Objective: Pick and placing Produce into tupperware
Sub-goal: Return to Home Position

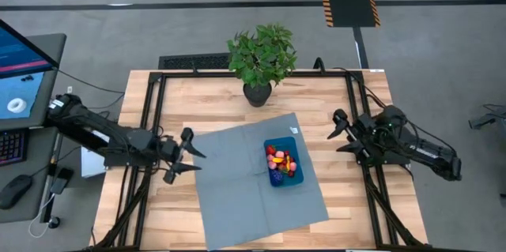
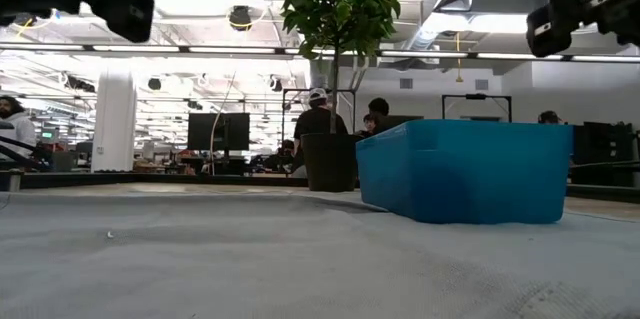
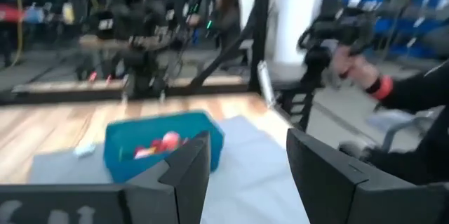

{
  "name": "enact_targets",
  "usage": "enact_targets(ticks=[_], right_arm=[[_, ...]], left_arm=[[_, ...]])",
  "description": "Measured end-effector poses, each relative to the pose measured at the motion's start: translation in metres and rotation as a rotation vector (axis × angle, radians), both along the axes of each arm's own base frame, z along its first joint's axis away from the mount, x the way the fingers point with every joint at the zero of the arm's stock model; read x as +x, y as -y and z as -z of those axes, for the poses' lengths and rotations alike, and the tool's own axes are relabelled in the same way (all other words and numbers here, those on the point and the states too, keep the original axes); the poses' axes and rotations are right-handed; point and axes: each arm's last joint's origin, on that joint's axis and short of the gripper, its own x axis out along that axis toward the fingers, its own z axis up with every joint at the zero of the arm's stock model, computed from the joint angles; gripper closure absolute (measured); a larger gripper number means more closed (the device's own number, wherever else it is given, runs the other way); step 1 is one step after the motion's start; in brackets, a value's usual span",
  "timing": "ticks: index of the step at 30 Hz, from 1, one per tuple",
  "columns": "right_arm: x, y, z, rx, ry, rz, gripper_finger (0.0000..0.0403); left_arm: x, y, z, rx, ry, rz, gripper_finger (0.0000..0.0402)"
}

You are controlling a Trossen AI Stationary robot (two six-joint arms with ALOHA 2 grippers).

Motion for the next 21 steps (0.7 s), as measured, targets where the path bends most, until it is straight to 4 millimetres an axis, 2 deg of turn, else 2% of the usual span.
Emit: enact_targets(ticks=[5, 8, 12, 14, 18, 21], right_arm=[[-0.008, -0.001, -0.012, -0.036, -0.094, 0.062, 0.0154], [-0.009, -0.001, -0.013, -0.074, -0.118, 0.133, 0.0154], [-0.008, -0.001, -0.021, -0.132, -0.023, 0.218, 0.0154], [-0.007, -0.001, -0.019, -0.151, -0.014, 0.226, 0.0154], [-0.007, -0.003, -0.022, -0.194, 0.041, 0.248, 0.0154], [-0.003, -0.003, -0.016, -0.188, 0.059, 0.258, 0.0154]], left_arm=[[-0.018, -0.005, 0.002, -0.025, 0.105, 0.087, 0.0223], [-0.024, -0.009, 0.006, -0.007, 0.128, 0.061, 0.0223], [-0.027, -0.014, 0.007, 0.029, 0.117, -0.047, 0.0223], [-0.029, -0.018, 0.007, 0.024, 0.12, -0.106, 0.0223], [-0.032, -0.023, 0.003, 0.018, 0.163, -0.127, 0.0223], [-0.033, -0.027, 0.001, 0.042, 0.183, -0.153, 0.0223]])
